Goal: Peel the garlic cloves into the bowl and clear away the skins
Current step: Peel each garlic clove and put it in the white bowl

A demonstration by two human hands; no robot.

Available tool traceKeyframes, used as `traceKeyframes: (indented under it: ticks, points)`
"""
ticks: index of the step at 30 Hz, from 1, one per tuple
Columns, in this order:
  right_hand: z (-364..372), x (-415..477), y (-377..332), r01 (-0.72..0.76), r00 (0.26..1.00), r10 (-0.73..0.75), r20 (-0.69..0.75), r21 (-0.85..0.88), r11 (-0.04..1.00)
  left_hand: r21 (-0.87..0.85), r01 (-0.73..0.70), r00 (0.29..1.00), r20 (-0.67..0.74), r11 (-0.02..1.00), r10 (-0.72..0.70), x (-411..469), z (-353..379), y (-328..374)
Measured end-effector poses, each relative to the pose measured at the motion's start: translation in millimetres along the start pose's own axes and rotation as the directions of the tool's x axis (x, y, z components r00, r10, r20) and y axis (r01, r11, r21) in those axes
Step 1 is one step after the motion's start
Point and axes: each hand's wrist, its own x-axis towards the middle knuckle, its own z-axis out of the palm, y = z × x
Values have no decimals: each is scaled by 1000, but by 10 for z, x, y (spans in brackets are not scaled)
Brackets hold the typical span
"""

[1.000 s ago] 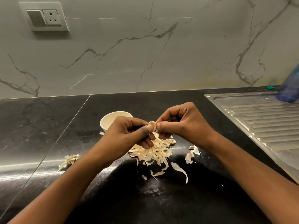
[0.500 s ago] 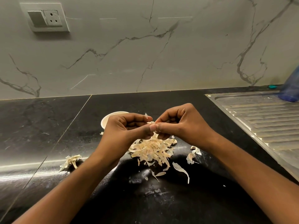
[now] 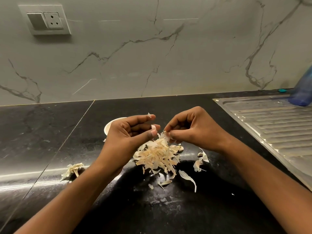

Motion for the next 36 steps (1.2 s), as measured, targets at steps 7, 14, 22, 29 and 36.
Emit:
traceKeyframes:
  ticks: [7, 14, 22, 29, 36]
  points:
    - [79, 7, 23, -4, 1000, 4, 10, -3, 1000, 154, -83, 996, -20, 985, 88, -12, 29, -13]
    - [121, 10, 40, 18, 1000, -18, 18, -18, 1000, 277, -172, 984, 12, 945, 176, -3, 24, -60]
    - [157, -2, 39, -4, 999, 3, 54, 18, 1000, 184, -65, 998, 2, 981, 66, -1, 29, -75]
    - [213, -11, 29, 43, 999, -43, 2, 36, 998, 194, -81, 997, 5, 978, 81, -15, 25, -51]
    - [156, -2, 17, 12, 1000, -12, -3, 108, 994, 69, -25, 999, 39, 997, 23, -1, -3, -2]
